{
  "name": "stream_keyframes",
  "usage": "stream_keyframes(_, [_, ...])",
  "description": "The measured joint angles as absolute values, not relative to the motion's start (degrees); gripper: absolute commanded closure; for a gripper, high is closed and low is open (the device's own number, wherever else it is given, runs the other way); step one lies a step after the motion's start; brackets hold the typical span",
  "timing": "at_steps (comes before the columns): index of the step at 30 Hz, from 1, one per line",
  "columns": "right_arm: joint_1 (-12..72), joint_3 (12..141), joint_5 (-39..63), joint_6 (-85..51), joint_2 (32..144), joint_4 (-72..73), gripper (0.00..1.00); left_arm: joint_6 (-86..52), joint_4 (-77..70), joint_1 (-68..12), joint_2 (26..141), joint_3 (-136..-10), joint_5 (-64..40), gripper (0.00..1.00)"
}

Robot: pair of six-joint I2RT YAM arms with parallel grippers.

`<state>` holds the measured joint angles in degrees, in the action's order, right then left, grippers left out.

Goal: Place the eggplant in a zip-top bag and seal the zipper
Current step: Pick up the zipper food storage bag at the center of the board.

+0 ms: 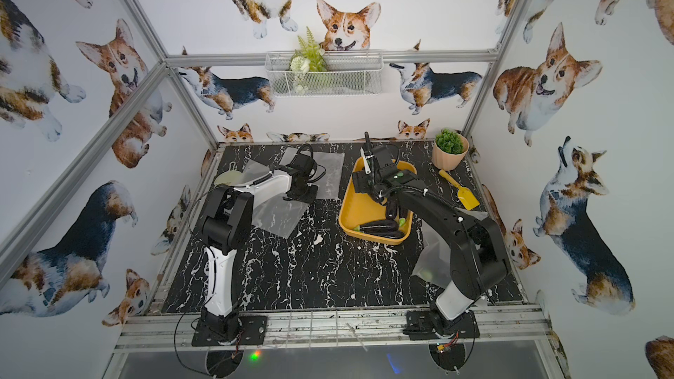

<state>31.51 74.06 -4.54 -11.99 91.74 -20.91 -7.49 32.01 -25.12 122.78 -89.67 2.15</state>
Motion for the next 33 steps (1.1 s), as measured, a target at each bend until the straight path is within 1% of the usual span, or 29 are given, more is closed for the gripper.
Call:
stream_keyframes(3, [31.51, 74.43, -4.54, -11.99, 91.83, -20.91, 0.19, -7.29, 32.03, -24.51, 122.67, -89.67, 1.45, 0.77])
stream_keyframes(5, [31.55, 74.54, -4.49, -11.99, 92.01, -20.91, 0.19, -7.29, 32.10, -24.21, 122.56, -89.67, 0.38, 0.82])
stream_keyframes(10, [31.88, 74.63, -4.23, -11.90, 92.33, -21.28, 0.19, -7.33, 32.51, -23.66, 121.89, -89.54, -2.52, 0.90])
stream_keyframes(14, [32.82, 75.48, -2.63, -11.84, 92.68, -21.76, 0.21, -7.79, 32.80, -23.66, 118.39, -88.71, -4.82, 0.99])
stream_keyframes(15, [33.19, 75.72, -1.93, -11.70, 92.73, -21.93, 0.21, -7.77, 32.80, -23.66, 117.25, -88.42, -5.28, 1.00])
stream_keyframes(18, [34.59, 75.59, 1.93, -11.66, 92.55, -22.15, 0.25, -8.73, 32.58, -23.05, 113.06, -87.24, -7.88, 1.00])
stream_keyframes(21, [36.14, 72.71, 7.11, -12.78, 91.64, -20.51, 0.29, -10.17, 32.62, -21.91, 108.49, -85.21, -10.13, 1.00])
stream_keyframes(26, [40.05, 66.89, 15.09, -19.97, 93.14, -10.76, 0.31, -13.50, 31.40, -20.82, 101.75, -82.17, -14.94, 1.00])
stream_keyframes(28, [42.00, 66.50, 16.27, -22.79, 94.76, -6.17, 0.32, -14.85, 30.65, -20.64, 100.36, -81.23, -16.38, 1.00])
stream_keyframes(32, [44.75, 66.76, 17.80, -27.35, 97.97, 2.17, 0.36, -17.06, 29.45, -20.58, 98.87, -79.35, -18.44, 1.00])
stream_keyframes(33, [44.80, 66.98, 17.65, -28.25, 98.87, 3.57, 0.40, -17.39, 29.08, -20.56, 98.63, -79.02, -18.98, 1.00])
